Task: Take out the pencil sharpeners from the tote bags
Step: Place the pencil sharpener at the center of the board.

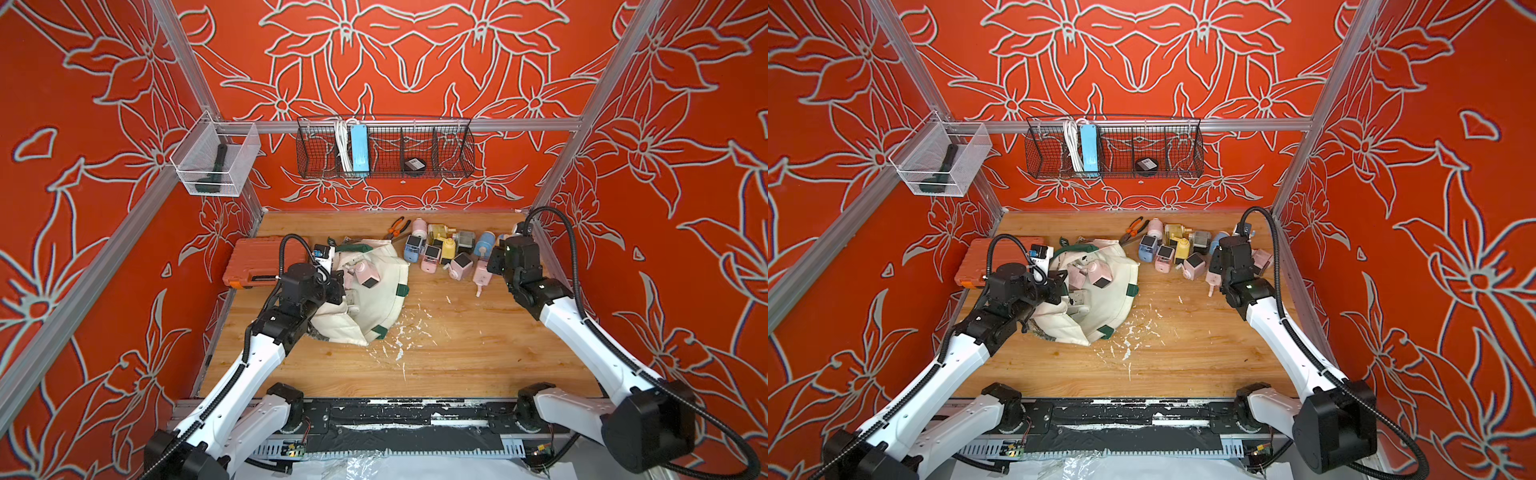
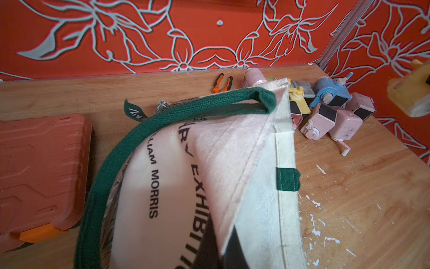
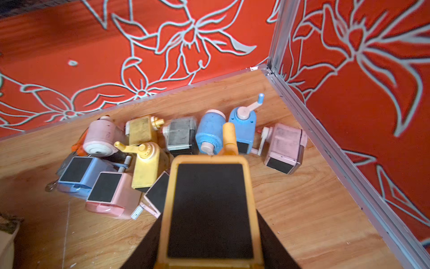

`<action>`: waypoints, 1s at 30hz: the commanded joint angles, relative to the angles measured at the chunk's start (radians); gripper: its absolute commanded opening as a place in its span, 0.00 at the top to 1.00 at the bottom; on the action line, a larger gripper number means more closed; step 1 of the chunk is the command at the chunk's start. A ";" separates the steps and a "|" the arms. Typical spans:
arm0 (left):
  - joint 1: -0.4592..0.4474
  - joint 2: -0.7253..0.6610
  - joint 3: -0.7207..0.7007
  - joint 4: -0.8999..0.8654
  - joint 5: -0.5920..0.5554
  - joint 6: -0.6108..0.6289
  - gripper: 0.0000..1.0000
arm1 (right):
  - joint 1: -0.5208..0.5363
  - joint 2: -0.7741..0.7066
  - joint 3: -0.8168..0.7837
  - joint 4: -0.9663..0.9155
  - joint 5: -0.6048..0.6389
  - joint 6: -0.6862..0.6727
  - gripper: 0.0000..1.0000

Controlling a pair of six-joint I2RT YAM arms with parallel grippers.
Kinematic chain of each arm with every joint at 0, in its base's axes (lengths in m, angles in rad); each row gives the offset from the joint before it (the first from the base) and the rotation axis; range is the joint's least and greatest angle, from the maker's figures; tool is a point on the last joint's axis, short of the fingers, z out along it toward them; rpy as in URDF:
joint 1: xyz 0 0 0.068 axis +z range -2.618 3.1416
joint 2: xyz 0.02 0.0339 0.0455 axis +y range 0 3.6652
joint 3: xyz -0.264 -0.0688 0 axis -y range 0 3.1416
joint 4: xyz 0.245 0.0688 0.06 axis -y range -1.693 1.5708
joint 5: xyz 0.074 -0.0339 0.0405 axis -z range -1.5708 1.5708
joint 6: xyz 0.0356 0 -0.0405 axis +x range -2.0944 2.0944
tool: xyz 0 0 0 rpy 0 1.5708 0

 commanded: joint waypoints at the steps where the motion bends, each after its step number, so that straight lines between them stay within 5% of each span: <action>1: -0.009 -0.017 -0.019 -0.024 0.015 -0.008 1.00 | -0.033 0.035 -0.023 0.013 0.045 0.048 0.65; 30: -0.012 -0.011 -0.019 -0.024 0.009 -0.005 1.00 | -0.173 0.404 0.034 0.099 -0.059 0.060 0.61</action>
